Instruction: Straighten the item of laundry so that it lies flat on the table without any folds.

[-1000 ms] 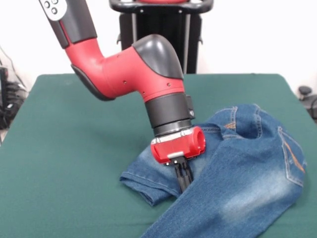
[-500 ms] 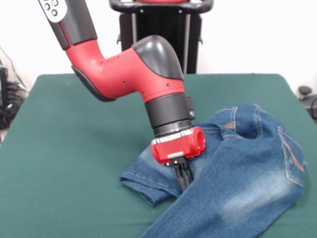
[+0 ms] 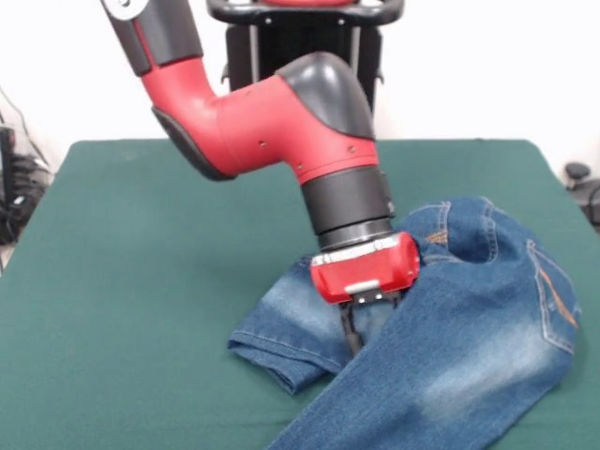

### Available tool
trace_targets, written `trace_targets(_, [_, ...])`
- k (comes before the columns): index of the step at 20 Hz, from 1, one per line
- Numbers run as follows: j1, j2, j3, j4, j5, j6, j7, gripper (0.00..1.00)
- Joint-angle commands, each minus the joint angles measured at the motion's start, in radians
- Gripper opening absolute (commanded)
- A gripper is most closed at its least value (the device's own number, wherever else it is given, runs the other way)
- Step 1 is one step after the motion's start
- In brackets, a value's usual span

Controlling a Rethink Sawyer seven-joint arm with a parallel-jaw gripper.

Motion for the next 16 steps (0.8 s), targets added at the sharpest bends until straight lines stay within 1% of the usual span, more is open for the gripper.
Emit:
trace_targets(1, [0.111,-0.135,-0.068,0.075,0.168,0.245,0.182,1.00])
trace_targets(4, [0.151,-0.332,-0.094,0.108,0.270,0.428,0.188,1.00])
trace_targets(6, [0.167,-0.418,-0.111,0.103,0.320,0.558,0.186,1.00])
trace_targets(7, [0.174,-0.446,-0.121,0.097,0.337,0.611,0.183,1.00])
trace_targets(8, [0.182,-0.466,-0.130,0.086,0.349,0.659,0.181,1.00])
trace_targets(10, [0.186,-0.485,-0.134,0.083,0.367,0.710,0.189,1.00])
trace_targets(12, [0.183,-0.485,-0.124,0.095,0.380,0.717,0.199,1.00])
trace_targets(16, [0.197,-0.477,-0.122,0.102,0.384,0.676,0.208,1.00])
